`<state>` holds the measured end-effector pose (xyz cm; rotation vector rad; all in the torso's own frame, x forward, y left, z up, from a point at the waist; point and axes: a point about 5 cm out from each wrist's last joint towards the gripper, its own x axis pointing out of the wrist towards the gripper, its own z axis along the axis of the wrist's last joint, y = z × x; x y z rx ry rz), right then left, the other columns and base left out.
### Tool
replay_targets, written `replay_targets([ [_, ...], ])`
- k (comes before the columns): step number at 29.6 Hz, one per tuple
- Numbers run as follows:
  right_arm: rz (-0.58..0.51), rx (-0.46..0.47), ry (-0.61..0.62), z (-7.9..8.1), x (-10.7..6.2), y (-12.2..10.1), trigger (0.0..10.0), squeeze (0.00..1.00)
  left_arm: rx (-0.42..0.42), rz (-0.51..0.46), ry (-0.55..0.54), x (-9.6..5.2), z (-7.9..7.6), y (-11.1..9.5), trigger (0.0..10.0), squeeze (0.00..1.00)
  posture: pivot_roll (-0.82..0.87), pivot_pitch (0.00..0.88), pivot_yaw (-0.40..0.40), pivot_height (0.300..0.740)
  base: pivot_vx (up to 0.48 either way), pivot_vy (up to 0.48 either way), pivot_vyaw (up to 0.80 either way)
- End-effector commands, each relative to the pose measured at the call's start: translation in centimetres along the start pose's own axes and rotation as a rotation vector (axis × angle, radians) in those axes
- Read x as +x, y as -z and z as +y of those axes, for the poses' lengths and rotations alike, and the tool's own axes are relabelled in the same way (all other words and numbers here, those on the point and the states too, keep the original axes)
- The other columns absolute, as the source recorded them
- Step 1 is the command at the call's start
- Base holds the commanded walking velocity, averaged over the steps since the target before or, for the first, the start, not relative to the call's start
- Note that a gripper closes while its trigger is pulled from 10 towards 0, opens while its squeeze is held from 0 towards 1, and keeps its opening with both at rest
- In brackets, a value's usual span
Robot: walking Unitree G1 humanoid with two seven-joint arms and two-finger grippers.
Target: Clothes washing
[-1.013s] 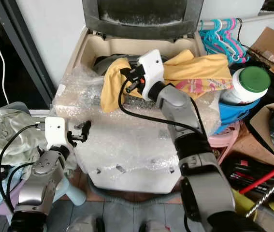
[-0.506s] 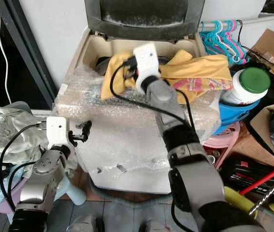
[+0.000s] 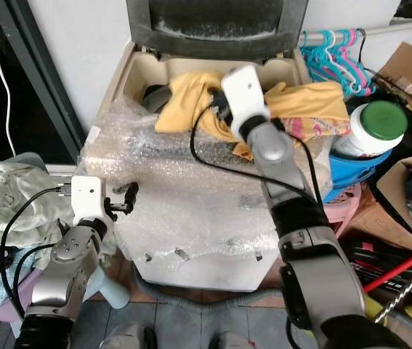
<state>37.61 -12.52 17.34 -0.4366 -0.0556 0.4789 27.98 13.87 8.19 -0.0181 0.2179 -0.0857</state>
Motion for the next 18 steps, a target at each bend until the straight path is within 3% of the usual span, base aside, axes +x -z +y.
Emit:
replay_targets([
  [1,0.074,-0.008,-0.069,0.7,-0.3,1.1,10.0,1.0,0.014,0.005,0.006,0.2,-0.2,0.1,10.0,0.0,-0.08,0.0,0.004,0.74,0.0,0.0,0.0],
  [3,0.051,-0.004,-0.047,0.6,-0.5,0.9,10.0,1.0,0.015,0.004,0.009,0.2,-0.3,0.0,10.0,0.0,-0.08,0.0,0.006,0.74,0.0,0.0,0.0],
  [6,-0.081,-0.028,0.028,-0.2,-0.8,-0.9,10.0,1.0,0.017,0.002,0.006,0.2,-0.3,0.0,10.0,0.0,-0.08,0.0,0.005,0.74,0.0,0.0,0.0],
  [7,-0.15,-0.056,0.114,-1.3,-1.4,-1.8,10.0,1.0,0.017,0.001,0.001,0.2,-0.2,0.0,10.0,0.0,-0.08,0.0,0.002,0.74,0.0,0.0,0.0],
  [10,-0.189,-0.117,0.218,-3.0,-2.4,-2.3,10.0,1.0,0.017,0.001,-0.005,0.1,-0.1,0.0,10.0,0.0,-0.07,0.0,-0.001,0.74,0.0,0.0,0.0],
  [13,-0.133,-0.104,0.451,-6.6,-4.4,-1.1,10.0,1.0,0.015,0.001,-0.013,0.1,0.0,0.1,10.0,0.0,-0.07,0.0,-0.006,0.74,0.0,0.0,0.0],
  [16,-0.038,-0.068,0.608,-8.9,-5.8,0.4,10.0,1.0,0.017,0.002,-0.014,0.1,0.0,0.2,10.0,0.0,-0.08,0.0,-0.002,0.74,0.0,0.0,0.0],
  [18,0.075,-0.002,0.672,-9.6,-6.4,2.3,10.0,1.0,0.019,0.001,-0.008,0.2,-0.1,0.1,10.0,0.0,-0.08,0.0,-0.001,0.74,0.0,0.0,0.0],
])
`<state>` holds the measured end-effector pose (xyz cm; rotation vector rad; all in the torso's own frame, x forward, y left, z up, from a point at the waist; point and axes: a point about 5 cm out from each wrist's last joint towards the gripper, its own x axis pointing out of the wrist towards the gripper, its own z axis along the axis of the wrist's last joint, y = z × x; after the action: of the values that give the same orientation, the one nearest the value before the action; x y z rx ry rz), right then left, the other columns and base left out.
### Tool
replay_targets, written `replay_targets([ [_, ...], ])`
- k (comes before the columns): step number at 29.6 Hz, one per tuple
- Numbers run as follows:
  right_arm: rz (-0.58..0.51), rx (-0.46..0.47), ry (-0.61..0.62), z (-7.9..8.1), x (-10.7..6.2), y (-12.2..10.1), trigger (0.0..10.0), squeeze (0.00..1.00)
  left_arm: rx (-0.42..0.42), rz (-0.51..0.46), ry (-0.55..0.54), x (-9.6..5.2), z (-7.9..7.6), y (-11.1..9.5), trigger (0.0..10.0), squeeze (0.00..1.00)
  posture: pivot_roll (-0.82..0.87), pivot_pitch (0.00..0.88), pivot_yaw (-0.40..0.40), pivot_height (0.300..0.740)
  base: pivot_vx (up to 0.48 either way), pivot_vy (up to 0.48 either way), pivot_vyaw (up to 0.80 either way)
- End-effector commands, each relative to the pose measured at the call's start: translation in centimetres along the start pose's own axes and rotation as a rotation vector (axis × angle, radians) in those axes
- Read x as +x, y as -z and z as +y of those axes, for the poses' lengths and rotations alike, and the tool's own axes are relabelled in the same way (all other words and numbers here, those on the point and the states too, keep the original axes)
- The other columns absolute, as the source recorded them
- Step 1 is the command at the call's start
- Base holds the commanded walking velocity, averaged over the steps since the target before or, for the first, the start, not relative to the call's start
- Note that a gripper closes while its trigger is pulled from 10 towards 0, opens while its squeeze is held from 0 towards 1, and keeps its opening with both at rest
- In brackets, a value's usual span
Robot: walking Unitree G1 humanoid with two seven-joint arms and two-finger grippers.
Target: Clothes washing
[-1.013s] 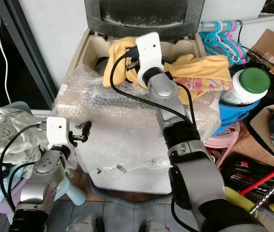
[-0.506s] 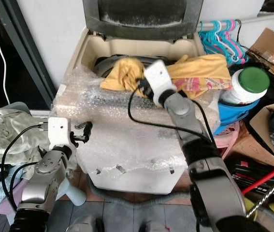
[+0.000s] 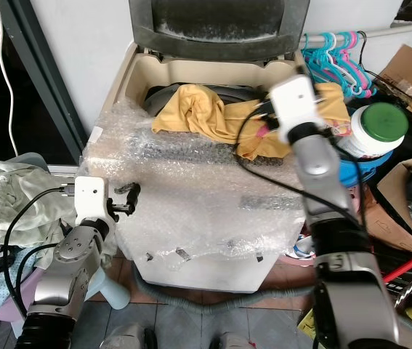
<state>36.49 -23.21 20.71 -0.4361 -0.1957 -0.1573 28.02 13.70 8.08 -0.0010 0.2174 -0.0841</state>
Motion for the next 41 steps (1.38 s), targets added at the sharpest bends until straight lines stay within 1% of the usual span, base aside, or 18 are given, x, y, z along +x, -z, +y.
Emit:
replay_targets([
  [1,0.107,0.031,0.038,-0.3,-0.3,1.8,10.0,1.0,0.003,0.001,-0.003,0.1,0.0,0.0,10.0,0.0,-0.08,0.0,-0.001,0.74,0.0,0.0,0.0],
  [2,0.125,0.045,0.031,-0.1,-0.3,2.1,10.0,1.0,0.004,0.0,-0.001,0.1,0.0,0.0,10.0,0.0,-0.08,0.0,0.002,0.74,0.0,0.0,0.0],
  [6,0.224,0.113,-0.051,1.8,-0.5,3.4,10.0,1.0,0.006,0.0,0.003,0.2,-0.1,0.0,10.0,0.0,-0.08,0.0,0.003,0.74,0.0,0.0,0.0],
  [7,0.242,0.172,-0.077,2.7,-0.4,3.5,10.0,1.0,0.008,0.0,0.003,0.2,-0.1,0.0,10.0,0.0,-0.07,0.0,0.0,0.74,0.0,0.0,0.0],
  [9,0.245,0.203,-0.088,3.0,-0.4,3.4,10.0,1.0,0.008,0.0,0.002,0.2,-0.1,0.0,10.0,0.0,-0.07,0.0,0.0,0.74,0.0,0.0,0.0],
  [10,0.239,0.213,-0.125,3.7,-0.2,3.1,10.0,1.0,0.008,-0.001,0.0,0.2,-0.1,-0.1,10.0,0.0,-0.06,0.0,-0.002,0.74,0.0,0.0,0.0],
  [11,0.206,0.261,-0.191,4.9,0.1,2.2,10.0,1.0,0.007,-0.001,-0.003,0.2,-0.1,0.0,10.0,0.0,-0.06,0.0,-0.003,0.74,0.0,0.0,0.0],
  [12,0.197,0.274,-0.205,5.1,0.1,2.0,10.0,1.0,0.007,-0.001,-0.003,0.2,-0.1,0.0,10.0,0.0,-0.06,0.0,-0.003,0.74,0.0,0.0,0.0],
  [15,0.162,0.321,-0.319,7.0,0.2,0.7,10.0,1.0,0.007,-0.001,-0.004,0.2,-0.1,0.0,10.0,0.0,-0.06,0.0,-0.003,0.74,0.0,0.0,0.0],
  [18,0.129,0.415,-0.408,8.6,0.0,-0.5,10.0,1.0,0.007,-0.001,-0.002,0.2,-0.1,0.0,10.0,0.0,-0.06,0.0,-0.004,0.74,0.0,0.0,0.0],
  [22,0.054,0.487,-0.569,11.0,-0.8,-2.5,10.0,1.0,0.006,-0.005,0.0,0.2,-0.2,-0.1,10.0,0.0,-0.06,0.0,-0.007,0.74,0.0,0.0,0.0],
  [23,0.041,0.503,-0.59,11.3,-0.9,-2.8,10.0,1.0,0.006,-0.005,-0.001,0.2,-0.2,-0.1,10.0,0.0,-0.06,0.0,-0.008,0.74,0.0,0.0,0.0],
  [25,0.0,0.509,-0.613,11.5,-1.2,-3.3,10.0,1.0,0.005,-0.006,-0.004,0.2,-0.2,-0.1,10.0,0.0,-0.06,0.0,-0.011,0.74,0.0,0.0,0.0],
  [27,-0.042,0.485,-0.587,11.1,-1.1,-3.7,10.0,1.0,0.004,-0.007,-0.006,0.1,-0.1,-0.1,10.0,0.0,-0.06,0.0,-0.011,0.74,0.0,0.0,0.0],
  [29,-0.137,0.434,-0.489,9.5,-0.8,-4.7,10.0,1.0,0.0,-0.01,-0.012,0.1,0.0,-0.1,10.0,0.0,-0.06,0.0,-0.011,0.74,0.0,0.0,0.0],
  [31,-0.17,0.4,-0.461,9.0,-0.8,-5.0,10.0,1.0,0.0,-0.012,-0.014,0.2,0.0,-0.1,10.0,0.0,-0.06,0.0,-0.01,0.74,0.0,0.0,0.0],
  [34,-0.186,0.396,-0.456,8.7,-1.0,-5.1,10.0,1.0,-0.002,-0.017,-0.021,0.2,0.0,-0.2,10.0,0.0,-0.06,0.0,-0.008,0.74,0.0,0.0,0.0],
  [41,-0.204,0.351,-0.492,8.7,-2.4,-4.2,10.0,1.0,0.0,-0.048,-0.036,0.4,0.2,-0.7,10.0,0.0,-0.07,0.0,0.004,0.74,0.0,0.0,0.0],
])
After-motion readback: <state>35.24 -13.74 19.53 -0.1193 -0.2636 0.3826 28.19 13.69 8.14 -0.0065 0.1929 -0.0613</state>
